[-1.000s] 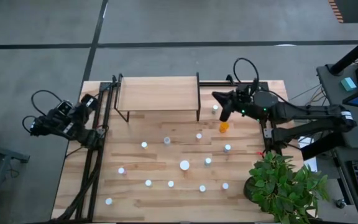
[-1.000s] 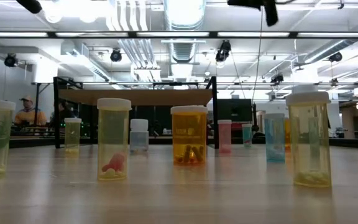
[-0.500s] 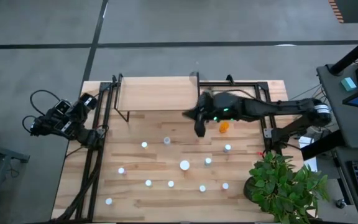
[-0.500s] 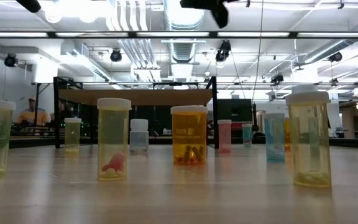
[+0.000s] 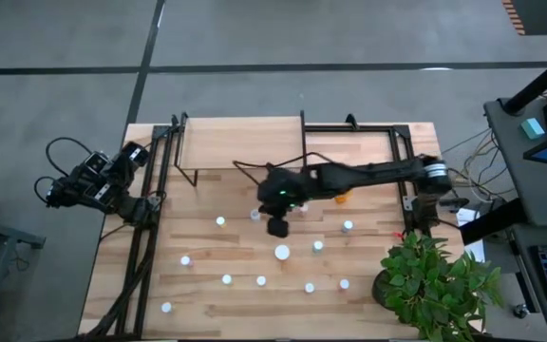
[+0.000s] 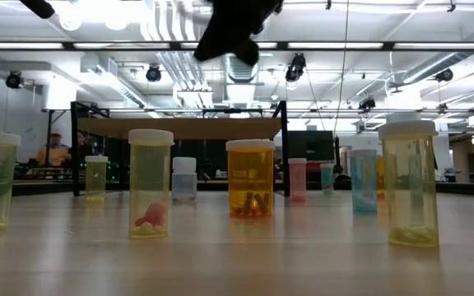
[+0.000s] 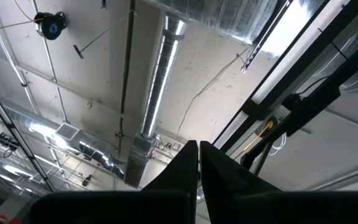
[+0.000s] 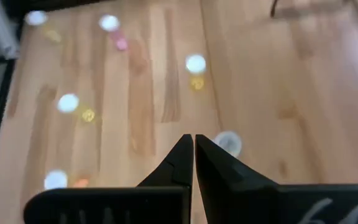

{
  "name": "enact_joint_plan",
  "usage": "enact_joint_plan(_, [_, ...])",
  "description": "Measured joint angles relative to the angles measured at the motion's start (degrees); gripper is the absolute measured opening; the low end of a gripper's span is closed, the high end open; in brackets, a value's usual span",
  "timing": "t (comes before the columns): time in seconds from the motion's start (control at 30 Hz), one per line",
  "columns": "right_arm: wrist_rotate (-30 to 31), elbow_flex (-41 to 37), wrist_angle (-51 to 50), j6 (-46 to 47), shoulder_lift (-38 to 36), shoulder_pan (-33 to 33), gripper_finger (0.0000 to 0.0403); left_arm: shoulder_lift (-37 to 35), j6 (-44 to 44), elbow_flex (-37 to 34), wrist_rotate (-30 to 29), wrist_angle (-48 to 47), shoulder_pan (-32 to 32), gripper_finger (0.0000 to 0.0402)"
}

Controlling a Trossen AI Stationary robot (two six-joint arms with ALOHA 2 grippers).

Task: Pick and place medicine bottles onto shelf by color
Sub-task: Put the white pill bottle on the shelf

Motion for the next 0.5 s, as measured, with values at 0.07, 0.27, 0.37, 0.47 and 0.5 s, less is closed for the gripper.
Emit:
enact_joint_plan(0.07, [-0.8, 3.4, -3.5, 0.8, 3.7, -0.3, 0.0017, 0.0, 0.0, 0.0, 0.0, 0.0, 0.0, 0.0])
enact_joint_plan(0.27, [-2.1, 14.6, -9.7, -5.4, 11.3, -0.1, 0.0078, 0.0, 0.0, 0.0, 0.0, 0.0, 0.0, 0.0])
enact_joint_plan(0.37, [-1.8, 19.4, -13.6, -13.1, 13.9, -0.1, 0.0127, 0.0, 0.0, 0.0, 0.0, 0.0, 0.0, 0.0])
enact_joint_plan(0.47, [0.0, 22.8, -16.9, -18.0, 16.5, -0.1, 0.0176, 0.0, 0.0, 0.0, 0.0, 0.0, 0.0, 0.0])
enact_joint_plan(0.5, [0.4, 23.8, -17.8, -19.1, 17.3, -0.1, 0.0192, 0.0, 0.0, 0.0, 0.0, 0.0, 0.0, 0.0])
